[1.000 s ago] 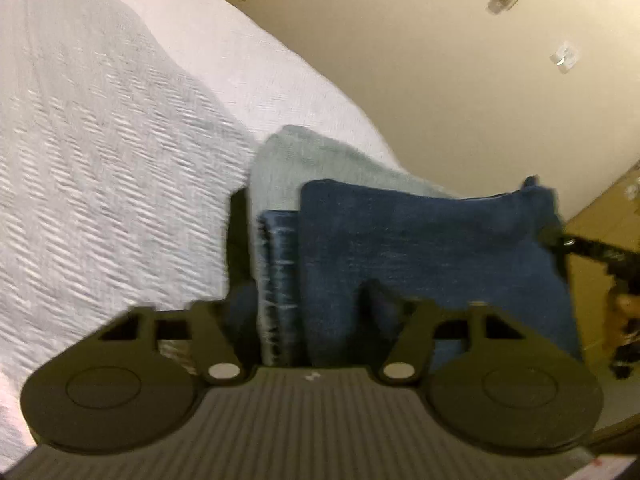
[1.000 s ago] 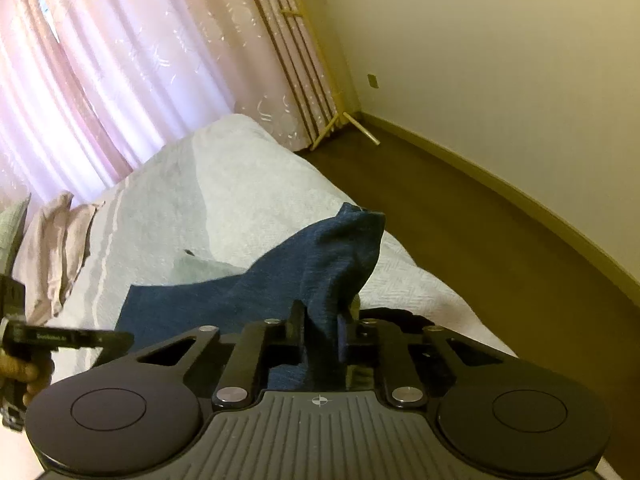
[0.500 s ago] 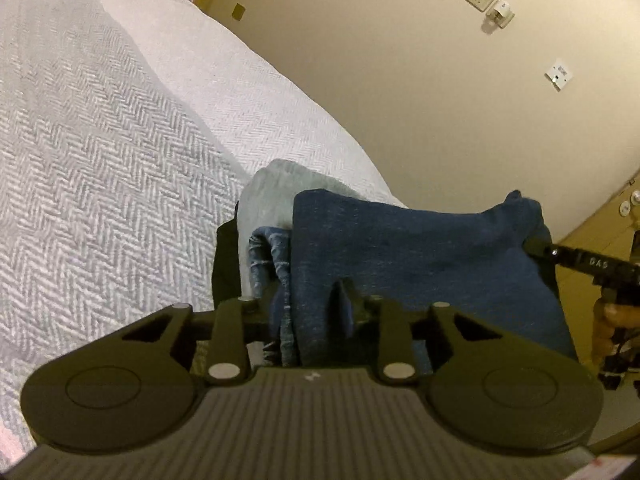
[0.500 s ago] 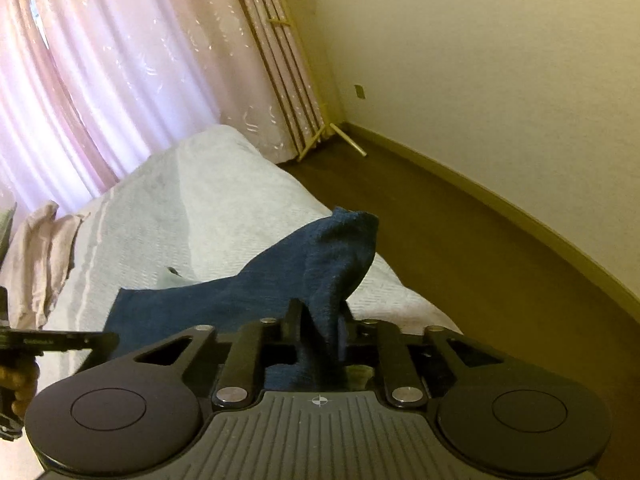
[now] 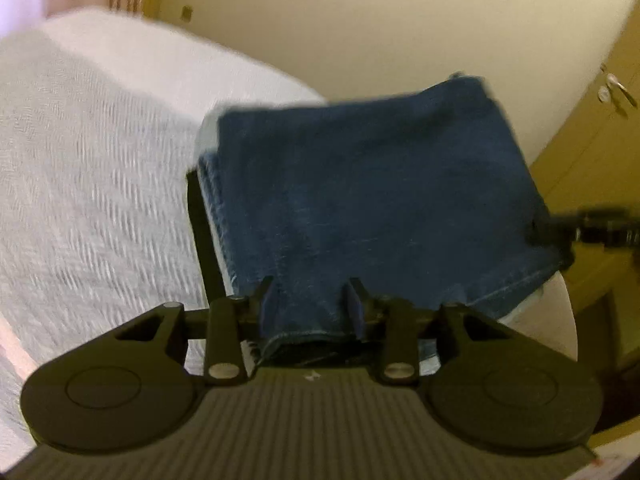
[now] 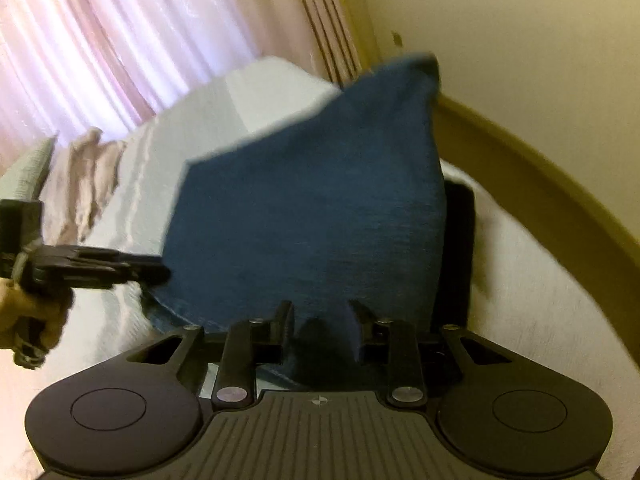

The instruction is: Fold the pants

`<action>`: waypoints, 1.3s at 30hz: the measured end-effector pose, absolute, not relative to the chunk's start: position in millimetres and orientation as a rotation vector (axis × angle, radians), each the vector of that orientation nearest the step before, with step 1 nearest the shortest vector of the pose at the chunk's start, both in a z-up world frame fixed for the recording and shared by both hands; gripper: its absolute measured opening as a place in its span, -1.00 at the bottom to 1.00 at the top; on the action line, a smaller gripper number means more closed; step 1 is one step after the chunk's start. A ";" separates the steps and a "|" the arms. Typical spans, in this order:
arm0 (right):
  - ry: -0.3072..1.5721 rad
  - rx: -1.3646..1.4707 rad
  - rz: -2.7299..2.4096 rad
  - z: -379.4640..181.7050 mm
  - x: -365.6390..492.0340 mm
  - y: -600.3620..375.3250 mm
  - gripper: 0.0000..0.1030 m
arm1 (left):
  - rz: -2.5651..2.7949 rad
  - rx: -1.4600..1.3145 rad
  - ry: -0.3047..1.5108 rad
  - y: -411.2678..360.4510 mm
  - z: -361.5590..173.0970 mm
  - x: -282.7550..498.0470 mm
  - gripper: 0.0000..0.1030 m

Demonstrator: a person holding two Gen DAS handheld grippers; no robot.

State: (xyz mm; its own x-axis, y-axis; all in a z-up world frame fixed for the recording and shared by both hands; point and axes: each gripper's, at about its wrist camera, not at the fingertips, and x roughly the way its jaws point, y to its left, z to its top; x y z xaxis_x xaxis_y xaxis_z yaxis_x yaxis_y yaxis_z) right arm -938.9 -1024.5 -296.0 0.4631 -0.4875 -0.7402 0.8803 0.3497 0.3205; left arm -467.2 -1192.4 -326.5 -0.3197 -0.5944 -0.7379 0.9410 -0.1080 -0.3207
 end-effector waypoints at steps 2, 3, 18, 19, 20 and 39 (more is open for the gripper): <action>0.583 0.787 -0.953 -296.0 -943.8 -1026.1 -0.57 | -1.692 0.541 0.915 -1194.1 -326.8 -472.7 -0.28; 0.587 0.796 -0.956 -292.3 -941.4 -1026.9 -0.56 | -1.680 0.547 0.905 -1194.0 -321.1 -476.2 -0.29; 0.602 0.885 -1.188 -211.4 -908.9 -898.7 0.40 | -1.462 0.494 0.886 -1069.5 -225.0 -504.5 0.31; 0.594 0.890 -1.204 -203.4 -904.4 -887.9 0.40 | -1.455 0.491 0.883 -1059.8 -222.7 -506.9 0.47; 0.585 0.894 -1.217 -195.9 -899.1 -875.7 0.43 | -1.448 0.486 0.877 -1048.6 -217.3 -510.3 0.60; 0.603 0.768 -1.292 -100.1 -848.1 -737.9 0.58 | -1.356 0.503 0.798 -892.7 -116.3 -562.2 0.98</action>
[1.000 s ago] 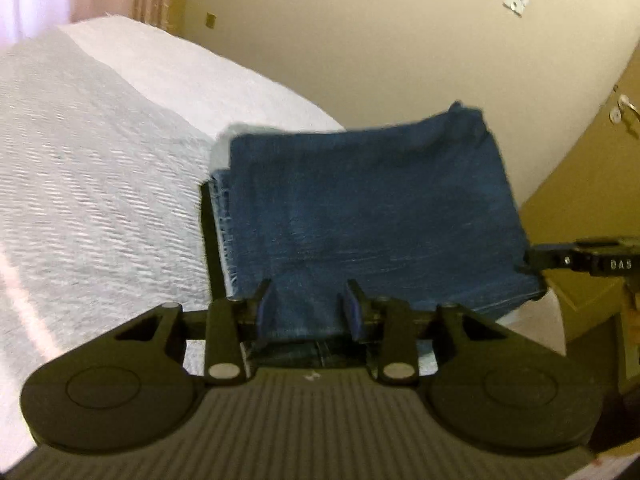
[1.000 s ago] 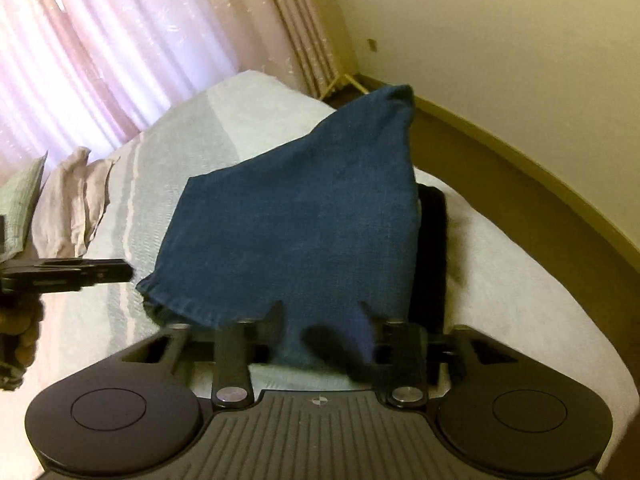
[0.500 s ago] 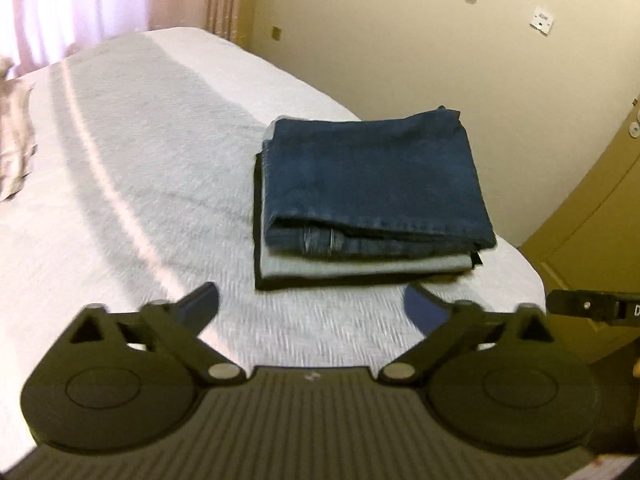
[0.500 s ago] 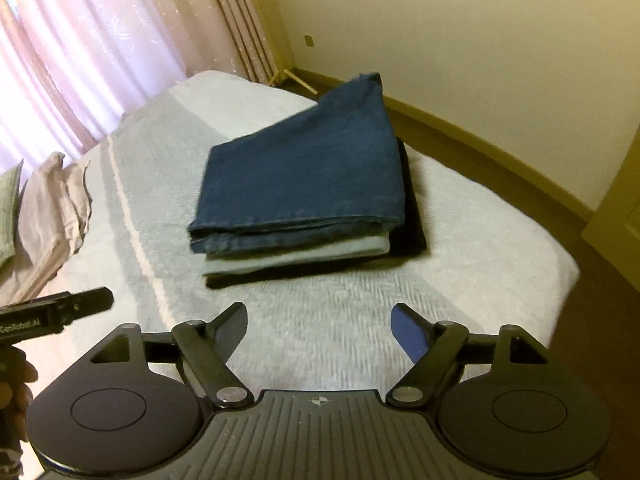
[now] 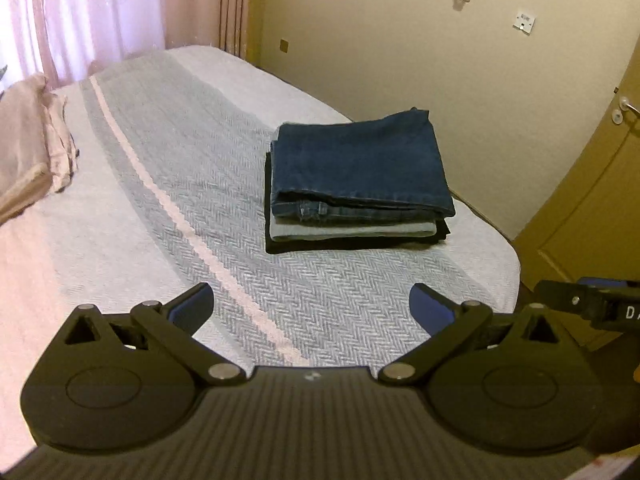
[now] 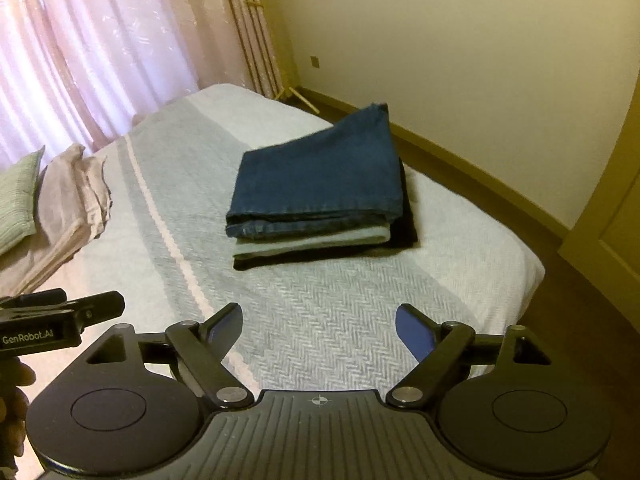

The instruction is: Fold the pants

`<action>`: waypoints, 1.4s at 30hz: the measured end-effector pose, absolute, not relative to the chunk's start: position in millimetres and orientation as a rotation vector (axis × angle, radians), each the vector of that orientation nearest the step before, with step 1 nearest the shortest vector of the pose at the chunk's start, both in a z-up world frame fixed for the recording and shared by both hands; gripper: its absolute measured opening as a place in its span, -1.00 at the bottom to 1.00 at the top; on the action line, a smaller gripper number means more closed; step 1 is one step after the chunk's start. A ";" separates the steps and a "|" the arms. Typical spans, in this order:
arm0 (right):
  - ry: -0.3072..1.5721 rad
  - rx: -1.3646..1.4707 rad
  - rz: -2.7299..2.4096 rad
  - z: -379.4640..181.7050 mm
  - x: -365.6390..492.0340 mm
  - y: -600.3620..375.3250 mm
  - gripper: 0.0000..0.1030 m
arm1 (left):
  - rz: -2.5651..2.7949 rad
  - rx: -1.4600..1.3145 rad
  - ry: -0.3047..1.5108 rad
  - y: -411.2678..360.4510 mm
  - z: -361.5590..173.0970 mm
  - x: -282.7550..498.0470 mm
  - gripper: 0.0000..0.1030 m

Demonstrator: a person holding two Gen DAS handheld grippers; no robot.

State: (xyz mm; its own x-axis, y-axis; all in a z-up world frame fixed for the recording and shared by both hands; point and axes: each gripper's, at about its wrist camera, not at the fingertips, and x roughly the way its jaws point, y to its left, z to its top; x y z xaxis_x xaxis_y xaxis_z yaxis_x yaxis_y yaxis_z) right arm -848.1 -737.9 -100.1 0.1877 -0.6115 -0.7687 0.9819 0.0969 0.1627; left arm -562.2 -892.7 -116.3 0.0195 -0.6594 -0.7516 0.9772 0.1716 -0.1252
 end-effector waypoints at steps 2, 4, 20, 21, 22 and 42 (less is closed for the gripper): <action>0.601 0.758 -1.284 -96.4 -848.8 -738.4 0.58 | -1.344 0.501 0.779 -885.7 -108.9 -566.1 0.98; 0.607 0.747 -1.276 -93.0 -850.7 -738.3 0.58 | -1.337 0.499 0.782 -886.1 -105.7 -569.4 0.98; 0.658 0.711 -1.265 -83.1 -860.6 -739.2 0.58 | -1.284 0.479 0.819 -883.2 -96.3 -592.2 0.98; 0.659 0.709 -1.264 -82.8 -859.9 -738.8 0.58 | -1.284 0.480 0.817 -883.0 -96.5 -593.0 0.98; 0.660 0.707 -1.262 -82.3 -859.4 -738.7 0.58 | -1.281 0.483 0.815 -884.3 -96.9 -594.6 0.98; 0.669 0.704 -1.252 -81.2 -855.5 -736.8 0.58 | -1.276 0.521 0.769 -887.0 -95.4 -602.3 0.99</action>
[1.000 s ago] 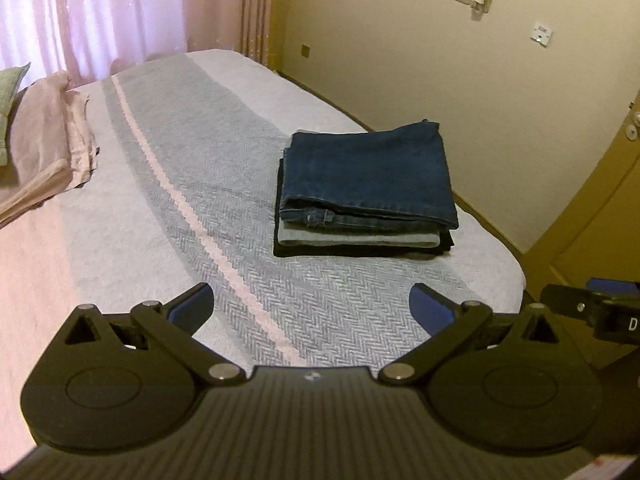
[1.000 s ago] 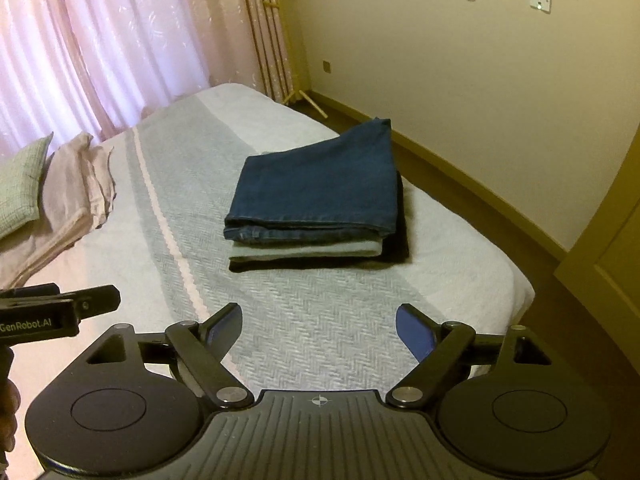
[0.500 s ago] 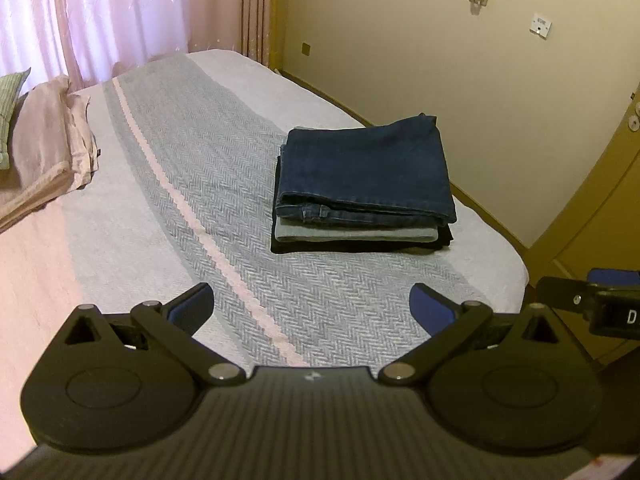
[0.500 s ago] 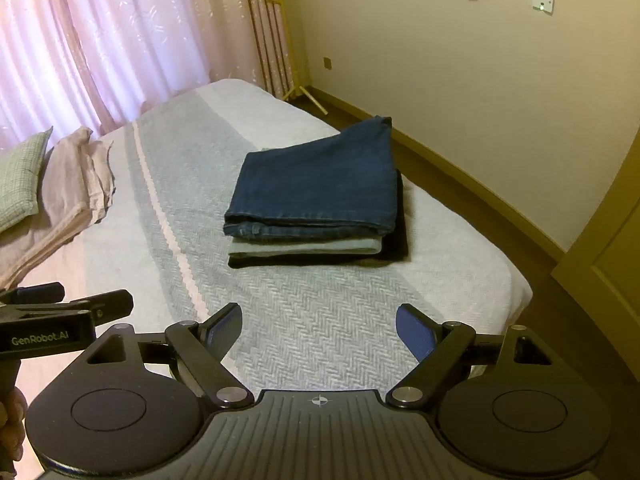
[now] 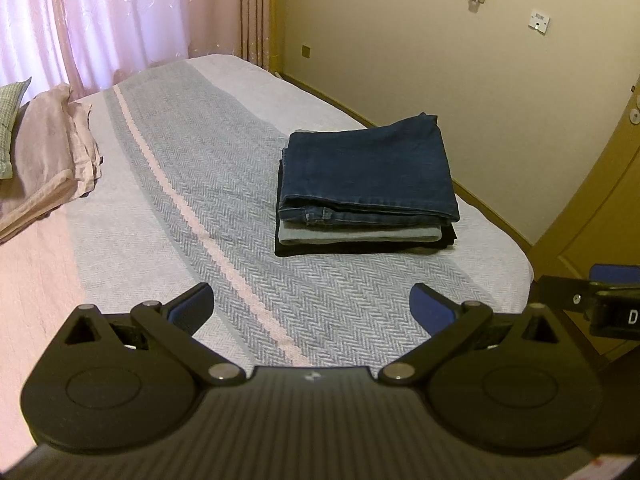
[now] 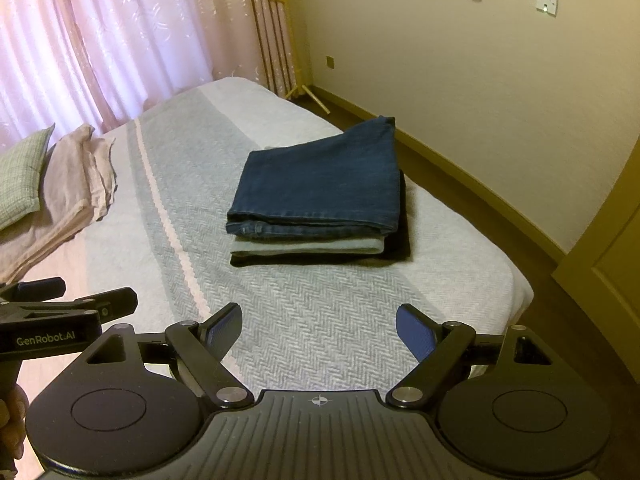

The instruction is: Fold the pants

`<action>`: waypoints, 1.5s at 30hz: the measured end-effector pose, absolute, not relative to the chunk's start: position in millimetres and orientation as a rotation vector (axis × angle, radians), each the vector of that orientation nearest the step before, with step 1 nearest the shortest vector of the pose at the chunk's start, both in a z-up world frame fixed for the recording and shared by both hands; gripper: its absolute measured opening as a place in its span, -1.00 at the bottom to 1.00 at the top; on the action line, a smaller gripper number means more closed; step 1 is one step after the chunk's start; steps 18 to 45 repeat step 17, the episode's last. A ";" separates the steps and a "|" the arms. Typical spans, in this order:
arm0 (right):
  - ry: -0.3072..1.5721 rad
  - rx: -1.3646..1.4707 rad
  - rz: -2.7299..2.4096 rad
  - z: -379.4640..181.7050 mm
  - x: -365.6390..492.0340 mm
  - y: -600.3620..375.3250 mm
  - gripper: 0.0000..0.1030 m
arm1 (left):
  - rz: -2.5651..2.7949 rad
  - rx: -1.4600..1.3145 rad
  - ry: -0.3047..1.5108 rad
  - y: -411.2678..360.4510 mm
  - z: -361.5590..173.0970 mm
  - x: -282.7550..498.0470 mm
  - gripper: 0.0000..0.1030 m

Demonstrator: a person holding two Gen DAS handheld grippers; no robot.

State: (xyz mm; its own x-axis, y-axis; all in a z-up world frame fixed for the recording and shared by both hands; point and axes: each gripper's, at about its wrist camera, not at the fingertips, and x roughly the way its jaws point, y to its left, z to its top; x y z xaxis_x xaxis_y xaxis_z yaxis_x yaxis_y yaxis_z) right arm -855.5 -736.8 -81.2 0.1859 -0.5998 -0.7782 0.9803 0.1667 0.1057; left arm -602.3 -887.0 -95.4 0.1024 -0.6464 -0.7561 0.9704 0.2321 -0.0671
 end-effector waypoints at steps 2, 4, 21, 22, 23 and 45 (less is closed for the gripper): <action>0.669 0.704 -1.253 -81.3 -856.3 -737.8 0.58 | -1.275 0.523 0.769 -887.8 -95.4 -602.7 0.99; 0.668 0.707 -1.254 -82.0 -858.1 -738.6 0.58 | -1.275 0.524 0.768 -888.9 -95.2 -603.4 0.99; 0.667 0.711 -1.252 -82.9 -861.9 -744.4 0.58 | -1.274 0.515 0.759 -890.7 -94.6 -606.4 0.99; 0.667 0.711 -1.252 -82.9 -861.9 -744.4 0.58 | -1.274 0.515 0.759 -890.7 -94.6 -606.4 0.99; 0.667 0.711 -1.252 -82.9 -861.9 -744.4 0.58 | -1.274 0.515 0.759 -890.7 -94.6 -606.4 0.99; 0.667 0.711 -1.252 -82.9 -861.9 -744.4 0.58 | -1.274 0.515 0.759 -890.7 -94.6 -606.4 0.99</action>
